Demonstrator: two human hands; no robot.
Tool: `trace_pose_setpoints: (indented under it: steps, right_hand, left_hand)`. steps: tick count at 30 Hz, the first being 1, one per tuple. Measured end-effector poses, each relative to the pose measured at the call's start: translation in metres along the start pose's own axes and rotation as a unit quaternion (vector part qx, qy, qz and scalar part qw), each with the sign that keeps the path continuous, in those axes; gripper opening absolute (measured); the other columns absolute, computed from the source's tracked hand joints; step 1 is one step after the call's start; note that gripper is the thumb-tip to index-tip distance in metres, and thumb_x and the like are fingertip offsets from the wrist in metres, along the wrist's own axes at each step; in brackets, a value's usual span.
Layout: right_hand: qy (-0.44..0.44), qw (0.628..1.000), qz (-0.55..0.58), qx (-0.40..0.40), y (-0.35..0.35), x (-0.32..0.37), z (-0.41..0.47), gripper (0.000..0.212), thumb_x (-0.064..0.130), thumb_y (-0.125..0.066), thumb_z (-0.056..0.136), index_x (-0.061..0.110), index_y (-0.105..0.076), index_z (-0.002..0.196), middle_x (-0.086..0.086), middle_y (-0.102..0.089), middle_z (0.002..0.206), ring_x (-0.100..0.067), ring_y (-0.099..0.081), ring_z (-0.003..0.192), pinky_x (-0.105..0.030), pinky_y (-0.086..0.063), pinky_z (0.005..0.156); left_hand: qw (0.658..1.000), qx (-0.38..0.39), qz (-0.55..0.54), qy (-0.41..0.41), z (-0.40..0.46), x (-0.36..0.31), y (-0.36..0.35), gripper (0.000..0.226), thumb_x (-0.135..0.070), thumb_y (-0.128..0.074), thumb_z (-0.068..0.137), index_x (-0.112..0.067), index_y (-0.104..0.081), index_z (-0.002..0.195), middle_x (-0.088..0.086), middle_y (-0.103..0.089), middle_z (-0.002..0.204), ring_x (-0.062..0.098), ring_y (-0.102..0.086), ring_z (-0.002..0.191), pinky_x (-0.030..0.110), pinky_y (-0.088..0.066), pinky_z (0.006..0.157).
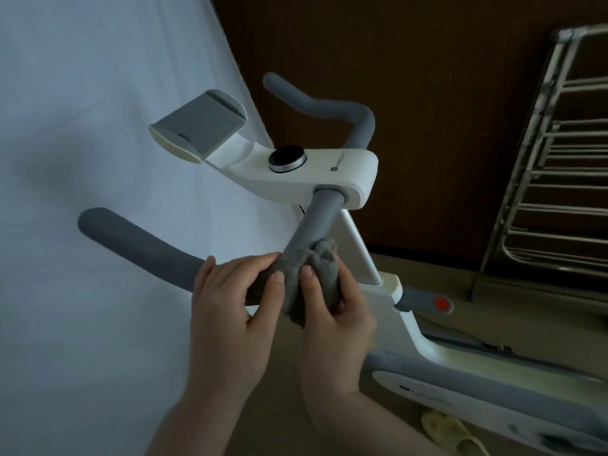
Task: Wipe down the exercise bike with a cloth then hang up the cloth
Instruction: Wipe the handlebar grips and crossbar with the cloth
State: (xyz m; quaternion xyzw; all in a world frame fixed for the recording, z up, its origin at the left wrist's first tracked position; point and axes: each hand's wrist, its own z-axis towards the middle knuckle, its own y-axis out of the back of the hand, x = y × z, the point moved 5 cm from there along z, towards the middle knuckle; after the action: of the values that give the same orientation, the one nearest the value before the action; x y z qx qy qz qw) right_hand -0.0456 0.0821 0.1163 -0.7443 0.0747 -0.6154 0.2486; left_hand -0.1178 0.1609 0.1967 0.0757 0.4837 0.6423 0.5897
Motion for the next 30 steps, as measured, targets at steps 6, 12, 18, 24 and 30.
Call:
trace_pose_setpoints:
  steps: [6, 12, 18, 24, 30]
  right_hand:
    - [0.026, 0.998, -0.041, 0.03, 0.005, -0.005, -0.014, 0.044, 0.045, -0.071, 0.077, 0.045, -0.063, 0.12, 0.009, -0.061, 0.115, -0.007, -0.061, 0.107, -0.033, -0.056, 0.087]
    - [0.033, 0.998, -0.014, 0.049, 0.001, 0.002, -0.018, 0.043, 0.044, -0.069, 0.078, 0.036, -0.064, 0.12, 0.012, -0.062, 0.119, -0.013, -0.059, 0.114, -0.033, -0.055, 0.088]
    - [-0.085, 0.983, 0.151, 0.053, -0.001, -0.003, -0.015, 0.039, 0.018, -0.069, 0.083, 0.017, -0.065, 0.122, -0.001, -0.07, 0.108, -0.01, -0.07, 0.093, -0.022, -0.058, 0.07]
    - [-0.139, 0.97, 0.193, 0.051, -0.001, -0.006, -0.015, 0.03, 0.015, -0.069, 0.085, 0.017, -0.07, 0.115, -0.002, -0.072, 0.104, -0.015, -0.07, 0.095, -0.028, -0.059, 0.072]
    - [-0.19, 0.956, 0.207, 0.087, -0.006, -0.007, -0.032, 0.019, 0.011, -0.063, 0.09, 0.013, -0.071, 0.107, -0.006, -0.074, 0.094, -0.019, -0.071, 0.091, -0.026, -0.058, 0.072]
  left_hand:
    - [0.998, -0.042, -0.042, -0.015, -0.007, -0.009, 0.0, 0.022, -0.028, -0.044, 0.092, -0.031, -0.059, 0.107, -0.032, -0.056, 0.099, -0.01, -0.051, 0.097, 0.055, -0.046, 0.093]
    - [0.999, -0.034, -0.023, 0.009, -0.011, -0.014, 0.002, 0.023, -0.028, -0.044, 0.091, -0.033, -0.059, 0.108, -0.041, -0.053, 0.102, -0.001, -0.057, 0.097, 0.046, -0.051, 0.09]
    - [0.998, 0.019, 0.04, -0.034, 0.005, -0.022, -0.002, 0.026, -0.034, -0.049, 0.091, -0.023, -0.065, 0.109, -0.016, -0.064, 0.104, 0.005, -0.06, 0.101, 0.033, -0.053, 0.089]
    - [0.99, 0.048, 0.119, -0.066, 0.002, -0.033, 0.002, 0.023, -0.016, -0.056, 0.093, -0.01, -0.068, 0.112, -0.001, -0.065, 0.112, 0.009, -0.06, 0.105, 0.012, -0.046, 0.088]
    - [0.986, 0.028, 0.162, -0.031, -0.011, -0.039, 0.012, 0.02, -0.013, -0.062, 0.091, -0.011, -0.071, 0.108, -0.004, -0.067, 0.111, 0.001, -0.06, 0.104, 0.006, -0.041, 0.091]
